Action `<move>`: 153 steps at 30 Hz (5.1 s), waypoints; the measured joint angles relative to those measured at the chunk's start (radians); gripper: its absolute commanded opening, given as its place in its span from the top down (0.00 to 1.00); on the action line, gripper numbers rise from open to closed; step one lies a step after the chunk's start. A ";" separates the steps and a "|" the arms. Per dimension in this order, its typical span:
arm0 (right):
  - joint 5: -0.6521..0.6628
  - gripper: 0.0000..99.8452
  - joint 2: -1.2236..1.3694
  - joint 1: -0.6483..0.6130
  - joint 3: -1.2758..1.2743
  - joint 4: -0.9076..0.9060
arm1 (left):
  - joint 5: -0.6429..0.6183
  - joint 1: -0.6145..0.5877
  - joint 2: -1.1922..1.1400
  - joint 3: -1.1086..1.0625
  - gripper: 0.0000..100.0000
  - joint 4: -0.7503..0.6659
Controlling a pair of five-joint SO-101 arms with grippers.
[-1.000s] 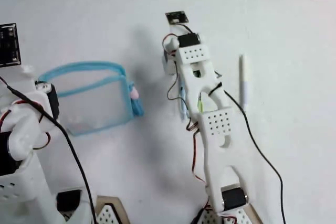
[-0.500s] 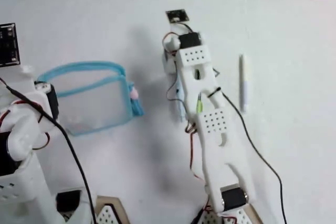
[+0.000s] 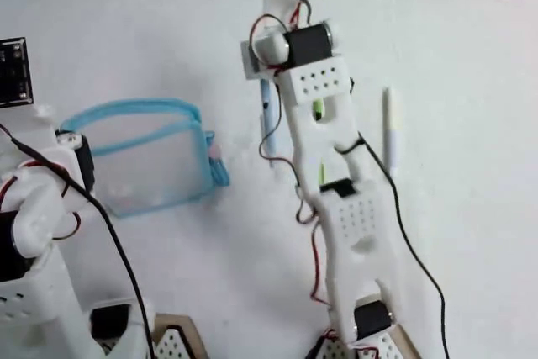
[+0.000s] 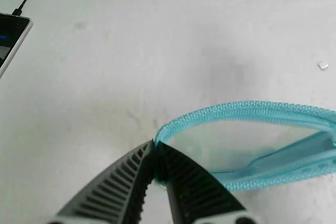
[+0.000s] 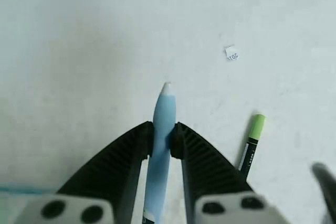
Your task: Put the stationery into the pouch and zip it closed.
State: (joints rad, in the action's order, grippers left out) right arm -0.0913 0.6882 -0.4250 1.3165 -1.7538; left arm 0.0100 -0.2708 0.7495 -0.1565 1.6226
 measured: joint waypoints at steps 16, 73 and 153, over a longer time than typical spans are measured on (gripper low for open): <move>0.054 0.98 -1.178 -0.152 -1.329 0.120 | 0.000 0.000 0.000 0.000 0.98 0.003; 0.103 0.98 -1.203 -0.416 -1.772 1.562 | 0.000 0.000 0.000 0.000 0.98 0.003; 0.043 0.98 0.594 0.239 0.087 0.072 | 0.000 0.000 -0.011 0.000 0.98 0.003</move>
State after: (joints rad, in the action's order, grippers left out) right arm -0.0483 1.2820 -0.1857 1.4039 -1.6817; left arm 0.0100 -0.2708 0.7388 -0.1565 1.6256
